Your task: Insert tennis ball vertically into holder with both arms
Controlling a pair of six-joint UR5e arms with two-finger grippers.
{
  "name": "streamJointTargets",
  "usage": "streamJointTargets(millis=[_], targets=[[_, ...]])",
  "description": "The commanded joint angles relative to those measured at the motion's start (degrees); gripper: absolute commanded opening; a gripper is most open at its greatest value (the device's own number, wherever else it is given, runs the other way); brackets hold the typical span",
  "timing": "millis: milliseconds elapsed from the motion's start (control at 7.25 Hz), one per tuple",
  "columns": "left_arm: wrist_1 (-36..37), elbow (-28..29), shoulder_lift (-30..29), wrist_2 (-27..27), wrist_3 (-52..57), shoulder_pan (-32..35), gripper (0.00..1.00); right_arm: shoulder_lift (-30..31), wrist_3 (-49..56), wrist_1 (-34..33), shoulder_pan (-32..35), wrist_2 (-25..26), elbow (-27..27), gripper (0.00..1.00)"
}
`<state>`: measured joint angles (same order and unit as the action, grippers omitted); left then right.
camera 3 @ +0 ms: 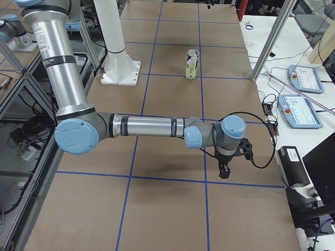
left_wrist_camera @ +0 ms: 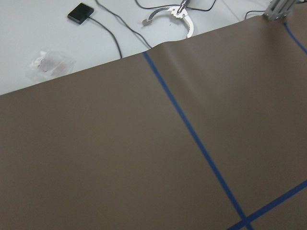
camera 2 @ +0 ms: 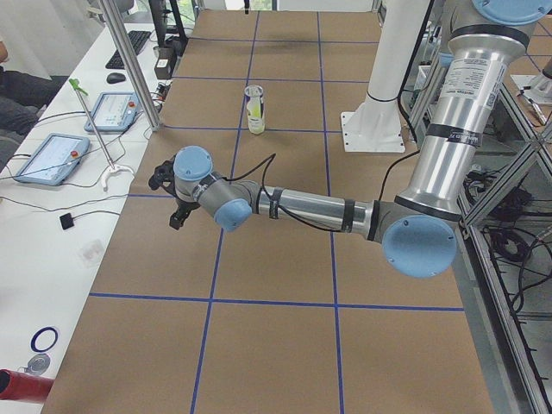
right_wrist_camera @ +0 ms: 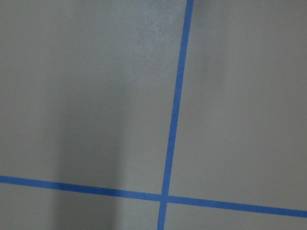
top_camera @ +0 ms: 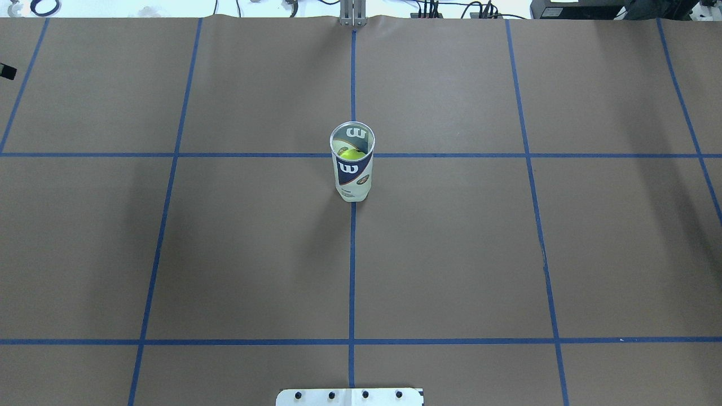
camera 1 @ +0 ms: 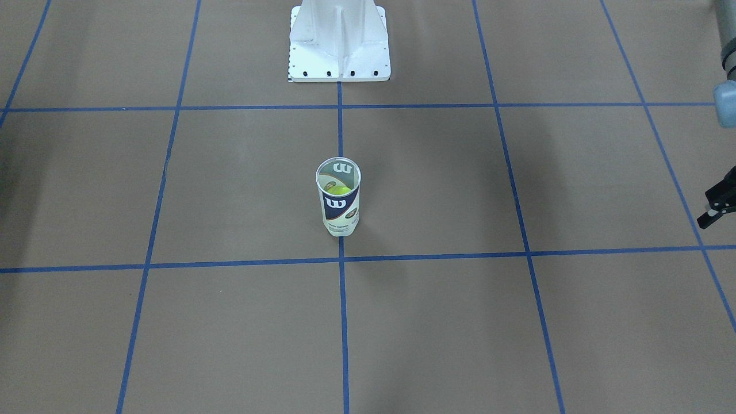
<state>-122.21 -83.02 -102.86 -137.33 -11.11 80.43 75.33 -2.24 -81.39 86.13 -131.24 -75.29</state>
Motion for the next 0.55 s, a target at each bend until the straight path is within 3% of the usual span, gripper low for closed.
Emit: streamJointTargets(millis=[0, 414], targets=[[11.9, -0.2, 1.7, 0.3, 11.6, 3.1, 0.99, 0.5, -0.2, 0.0, 0.0, 0.0, 0.0, 0.99], [23.9, -0.2, 3.8, 5.9, 20.0, 4.2, 1.00, 0.6, -0.3, 0.0, 0.0, -0.1, -0.3, 1.00]])
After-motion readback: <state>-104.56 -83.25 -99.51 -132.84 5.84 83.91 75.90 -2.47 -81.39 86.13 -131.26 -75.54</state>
